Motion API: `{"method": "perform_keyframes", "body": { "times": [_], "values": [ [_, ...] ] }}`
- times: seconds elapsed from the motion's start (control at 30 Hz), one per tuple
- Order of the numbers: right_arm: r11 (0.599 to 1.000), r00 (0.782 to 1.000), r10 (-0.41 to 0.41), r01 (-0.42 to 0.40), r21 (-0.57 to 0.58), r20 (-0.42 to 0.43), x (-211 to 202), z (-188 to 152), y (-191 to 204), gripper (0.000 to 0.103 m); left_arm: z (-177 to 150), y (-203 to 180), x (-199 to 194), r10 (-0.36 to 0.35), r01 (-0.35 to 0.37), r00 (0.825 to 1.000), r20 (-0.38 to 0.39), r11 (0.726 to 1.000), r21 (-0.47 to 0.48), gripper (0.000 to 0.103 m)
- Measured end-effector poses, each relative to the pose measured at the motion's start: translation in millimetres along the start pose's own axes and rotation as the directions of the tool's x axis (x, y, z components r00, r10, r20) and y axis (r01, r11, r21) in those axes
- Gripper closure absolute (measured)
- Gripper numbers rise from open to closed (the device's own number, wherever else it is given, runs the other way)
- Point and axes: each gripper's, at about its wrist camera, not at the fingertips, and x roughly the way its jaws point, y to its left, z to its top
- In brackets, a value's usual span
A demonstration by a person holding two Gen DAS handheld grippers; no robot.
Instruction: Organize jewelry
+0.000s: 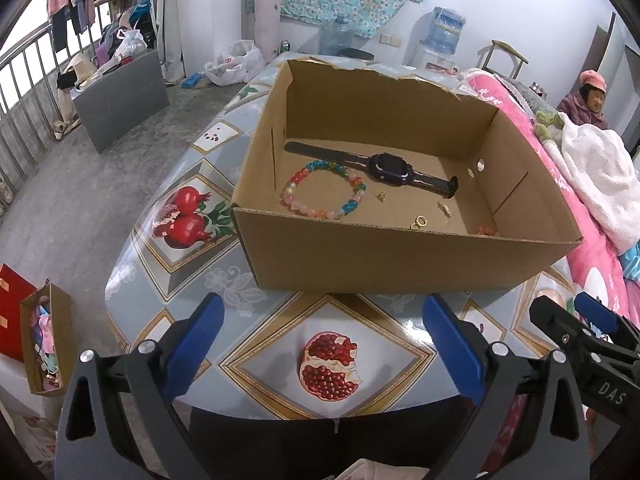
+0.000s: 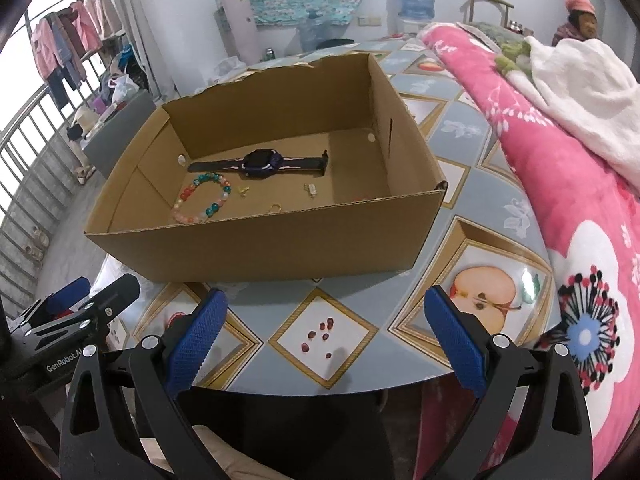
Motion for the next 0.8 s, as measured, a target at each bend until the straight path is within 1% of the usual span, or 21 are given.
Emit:
{"method": "perform_keyframes", "body": {
  "times": [0.23,0.8],
  "values": [
    [1.000,1.000,-0.001,0.001,-0.005,-0.003,1.2,-1.1,0.3,0.008,-0.4,-3.4,1.0,0.005,-0.005,1.000,-0.010,1.000,0.013,0.006],
    [1.000,1.000,-0.003,0.003,-0.014,0.003,-1.2,-4.6,-1.1,0.008,-1.6,-5.6,-1.1,0.019,-0.019,1.000,-0.005,1.000,0.023,0.006]
  ]
}}
